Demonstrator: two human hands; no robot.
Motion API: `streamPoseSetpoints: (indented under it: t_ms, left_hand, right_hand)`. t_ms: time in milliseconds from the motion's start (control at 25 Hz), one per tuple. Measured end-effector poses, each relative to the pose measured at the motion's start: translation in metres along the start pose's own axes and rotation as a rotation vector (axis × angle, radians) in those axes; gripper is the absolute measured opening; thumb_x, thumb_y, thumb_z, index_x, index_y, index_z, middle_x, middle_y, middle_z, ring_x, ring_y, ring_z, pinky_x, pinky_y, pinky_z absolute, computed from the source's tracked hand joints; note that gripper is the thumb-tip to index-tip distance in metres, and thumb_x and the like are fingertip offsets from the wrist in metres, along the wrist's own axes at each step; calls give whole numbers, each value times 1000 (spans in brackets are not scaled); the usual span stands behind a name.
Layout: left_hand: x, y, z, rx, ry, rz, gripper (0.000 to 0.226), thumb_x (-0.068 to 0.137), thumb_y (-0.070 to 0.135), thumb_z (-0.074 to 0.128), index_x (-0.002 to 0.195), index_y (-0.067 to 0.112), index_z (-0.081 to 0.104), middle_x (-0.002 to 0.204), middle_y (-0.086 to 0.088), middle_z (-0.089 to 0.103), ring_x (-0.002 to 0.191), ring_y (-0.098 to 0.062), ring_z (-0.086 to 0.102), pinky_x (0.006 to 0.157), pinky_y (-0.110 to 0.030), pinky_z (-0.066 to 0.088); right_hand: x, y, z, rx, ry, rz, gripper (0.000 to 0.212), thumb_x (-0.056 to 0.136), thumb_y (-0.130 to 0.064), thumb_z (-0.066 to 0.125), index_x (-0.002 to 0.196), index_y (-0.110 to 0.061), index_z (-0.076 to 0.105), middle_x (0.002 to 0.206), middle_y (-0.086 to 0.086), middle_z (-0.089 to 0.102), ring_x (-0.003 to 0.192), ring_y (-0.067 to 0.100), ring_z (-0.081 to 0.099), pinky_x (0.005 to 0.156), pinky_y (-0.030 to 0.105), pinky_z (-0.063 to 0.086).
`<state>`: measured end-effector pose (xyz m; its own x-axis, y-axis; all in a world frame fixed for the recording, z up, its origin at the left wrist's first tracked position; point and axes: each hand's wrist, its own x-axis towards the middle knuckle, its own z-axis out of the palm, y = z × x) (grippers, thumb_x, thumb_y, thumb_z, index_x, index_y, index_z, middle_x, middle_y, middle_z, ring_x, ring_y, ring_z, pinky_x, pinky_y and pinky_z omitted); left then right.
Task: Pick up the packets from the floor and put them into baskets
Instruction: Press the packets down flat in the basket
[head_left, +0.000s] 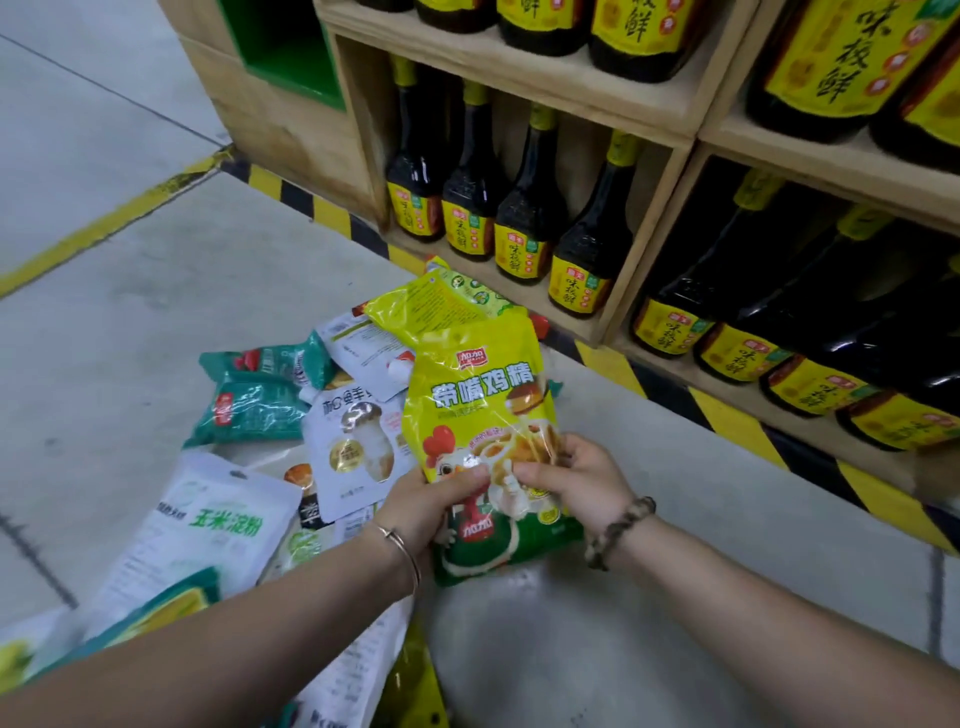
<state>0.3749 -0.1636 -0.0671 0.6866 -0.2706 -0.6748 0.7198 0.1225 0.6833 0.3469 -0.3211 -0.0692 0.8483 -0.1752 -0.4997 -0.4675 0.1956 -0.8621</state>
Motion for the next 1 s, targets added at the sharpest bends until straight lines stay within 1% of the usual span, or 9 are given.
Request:
streamPoseSetpoints:
  t_ms: [120, 280, 440, 520, 600, 680, 800, 880, 1000]
  left_hand:
    - [-9, 9, -27, 25, 81, -20, 51, 54, 16, 76, 101, 0, 66, 92, -25, 70, 78, -37, 68, 76, -46, 56]
    - [-18, 18, -59, -10, 180, 74, 42, 53, 9, 75, 94, 2, 67, 81, -20, 72, 66, -33, 70, 53, -36, 55]
    - [-22, 31, -115, -28, 454, 136, 29, 63, 4, 75, 92, 7, 67, 77, -17, 72, 60, -30, 69, 54, -35, 55]
    - [-27, 30, -142, -44, 568, 112, 26, 66, 6, 75, 91, 7, 66, 75, -16, 72, 55, -29, 68, 54, -35, 54]
    - [-33, 25, -160, -56, 635, 64, 30, 68, 8, 75, 95, 5, 65, 76, -18, 70, 57, -31, 67, 58, -38, 54]
    - [-38, 21, -167, -59, 654, 33, 33, 69, 9, 76, 99, 3, 64, 81, -20, 69, 63, -32, 67, 61, -39, 54]
    - [-42, 21, -173, -45, 683, 40, 24, 69, 10, 76, 90, 6, 63, 65, -14, 70, 50, -28, 66, 48, -31, 53]
    - [-42, 24, -173, -38, 695, 66, 20, 70, 10, 75, 84, 8, 62, 60, -11, 69, 45, -25, 65, 45, -28, 51]
    - [-40, 29, -176, -27, 705, 109, 19, 72, 11, 75, 85, 9, 62, 71, -13, 68, 52, -27, 65, 51, -30, 50]
  right_hand:
    - [5, 7, 30, 29, -72, 26, 23, 71, 0, 75, 88, -14, 65, 83, 2, 74, 78, 18, 71, 71, 31, 57]
    - [18, 21, 53, -186, -167, -48, 23, 80, -9, 70, 99, -14, 60, 102, 3, 69, 97, 19, 64, 88, 31, 51]
    - [32, 35, 41, -1135, -392, -398, 66, 81, -19, 57, 142, -17, 32, 144, 6, 38, 131, 19, 38, 105, 27, 29]
    - [32, 51, 43, -1568, -537, -496, 87, 75, -29, 58, 148, -22, 11, 156, 5, 13, 142, 20, 15, 115, 38, 13]
    - [31, 67, 55, -1741, -597, -481, 92, 79, -30, 56, 148, -26, -3, 157, 8, -6, 144, 24, -1, 115, 48, 2]
    - [33, 75, 64, -1768, -536, -533, 74, 90, -20, 45, 149, -25, 0, 157, 13, -5, 144, 27, -1, 115, 47, 5]
    - [40, 70, 64, -1697, -457, -625, 51, 99, -13, 25, 148, -24, 16, 157, 8, 11, 143, 25, 14, 113, 37, 18]
    - [42, 57, 53, -1510, -378, -620, 49, 96, -11, 35, 142, -28, 37, 149, 3, 35, 134, 21, 37, 105, 31, 34]
    - [32, 36, 36, -1046, -120, -661, 51, 81, 7, 52, 118, -27, 64, 116, -3, 66, 104, 15, 63, 86, 20, 45]
